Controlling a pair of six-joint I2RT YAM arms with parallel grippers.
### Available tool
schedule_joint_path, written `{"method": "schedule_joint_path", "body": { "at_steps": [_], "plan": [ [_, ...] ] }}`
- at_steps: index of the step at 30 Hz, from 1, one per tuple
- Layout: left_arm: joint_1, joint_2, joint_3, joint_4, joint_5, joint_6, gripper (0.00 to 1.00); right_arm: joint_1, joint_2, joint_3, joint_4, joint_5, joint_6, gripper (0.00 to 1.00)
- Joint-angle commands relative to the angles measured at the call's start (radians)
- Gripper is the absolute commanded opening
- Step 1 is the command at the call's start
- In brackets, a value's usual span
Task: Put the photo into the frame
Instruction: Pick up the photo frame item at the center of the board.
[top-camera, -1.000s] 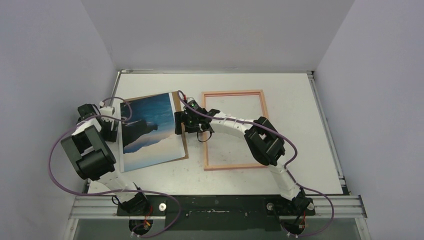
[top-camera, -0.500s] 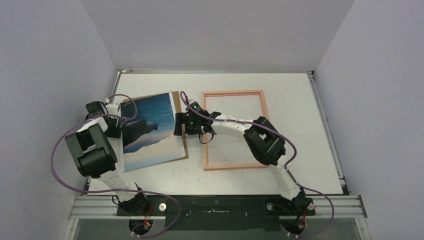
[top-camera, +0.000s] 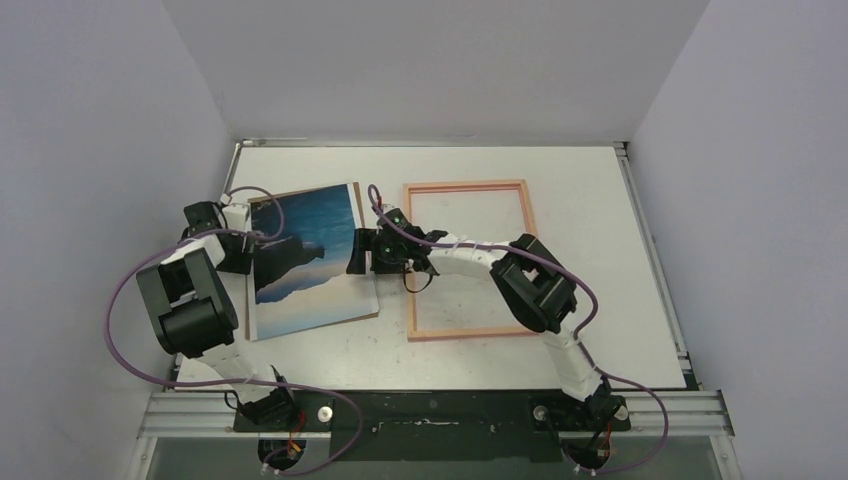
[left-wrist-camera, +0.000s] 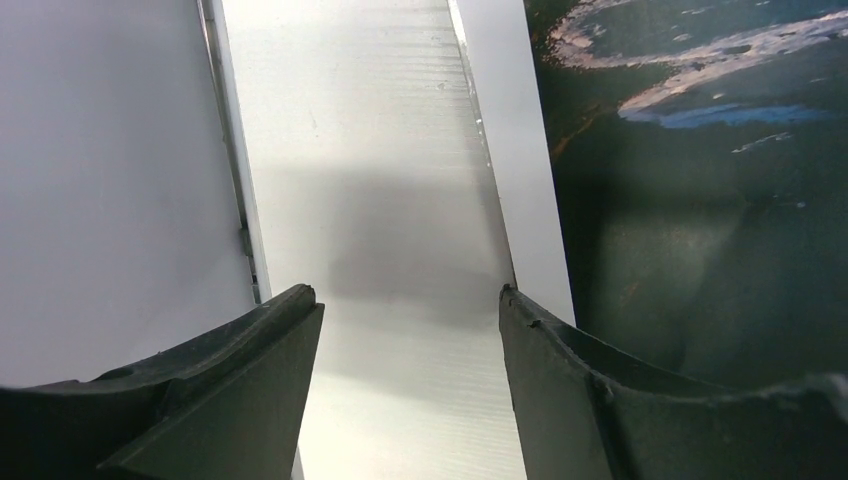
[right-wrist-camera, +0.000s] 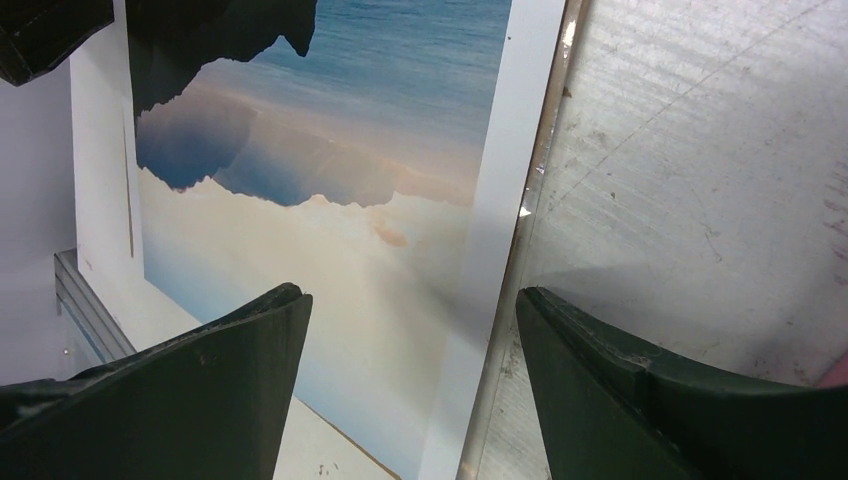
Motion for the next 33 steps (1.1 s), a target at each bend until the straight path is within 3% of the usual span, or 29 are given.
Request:
{"method": "schedule_joint_path", "body": {
  "at_steps": [1, 12, 33],
  "plan": [
    [-0.016, 0.012, -0.033, -0.061, 0.078, -0.035, 0.64, 0.003, -0.061, -0.027, 0.009, -0.038, 0.038, 0.77],
    [-0.065, 0.017, -0.013, -0.106, 0.158, -0.099, 0.63, -0.013, -0.126, -0.062, 0.081, -0.086, 0.09, 0.77],
    [-0.065, 0.012, -0.029, -0.11, 0.149, -0.077, 0.62, -0.014, -0.196, -0.114, 0.173, -0.128, 0.146, 0.75]
  ]
}}
